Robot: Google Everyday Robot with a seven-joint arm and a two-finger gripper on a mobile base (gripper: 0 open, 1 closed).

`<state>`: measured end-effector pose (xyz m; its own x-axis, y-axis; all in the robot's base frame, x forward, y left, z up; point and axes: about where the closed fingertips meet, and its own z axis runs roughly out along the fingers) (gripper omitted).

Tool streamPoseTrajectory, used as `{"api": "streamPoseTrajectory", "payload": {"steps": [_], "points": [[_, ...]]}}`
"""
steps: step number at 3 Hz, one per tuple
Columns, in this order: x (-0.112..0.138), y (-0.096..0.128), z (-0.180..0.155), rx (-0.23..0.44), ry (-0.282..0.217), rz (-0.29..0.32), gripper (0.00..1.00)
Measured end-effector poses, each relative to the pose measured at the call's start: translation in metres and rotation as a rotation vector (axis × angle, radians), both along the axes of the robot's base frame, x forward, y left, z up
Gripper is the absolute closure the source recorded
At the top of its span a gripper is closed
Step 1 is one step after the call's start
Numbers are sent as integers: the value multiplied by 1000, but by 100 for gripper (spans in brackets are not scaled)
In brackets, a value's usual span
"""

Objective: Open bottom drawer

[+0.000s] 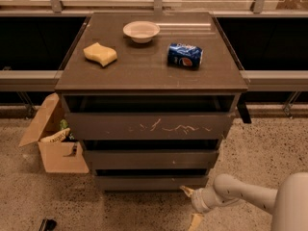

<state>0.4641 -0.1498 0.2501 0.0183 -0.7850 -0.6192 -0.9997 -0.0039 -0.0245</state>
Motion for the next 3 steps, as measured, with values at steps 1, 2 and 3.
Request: {"api": "streamPoseTrajectory", "payload": {"steps": [1, 2, 3], "points": [[11, 0, -25, -15, -20, 4, 0], [51, -14, -46, -46, -71, -10, 0], [51, -14, -46, -46, -71, -10, 0]]}}
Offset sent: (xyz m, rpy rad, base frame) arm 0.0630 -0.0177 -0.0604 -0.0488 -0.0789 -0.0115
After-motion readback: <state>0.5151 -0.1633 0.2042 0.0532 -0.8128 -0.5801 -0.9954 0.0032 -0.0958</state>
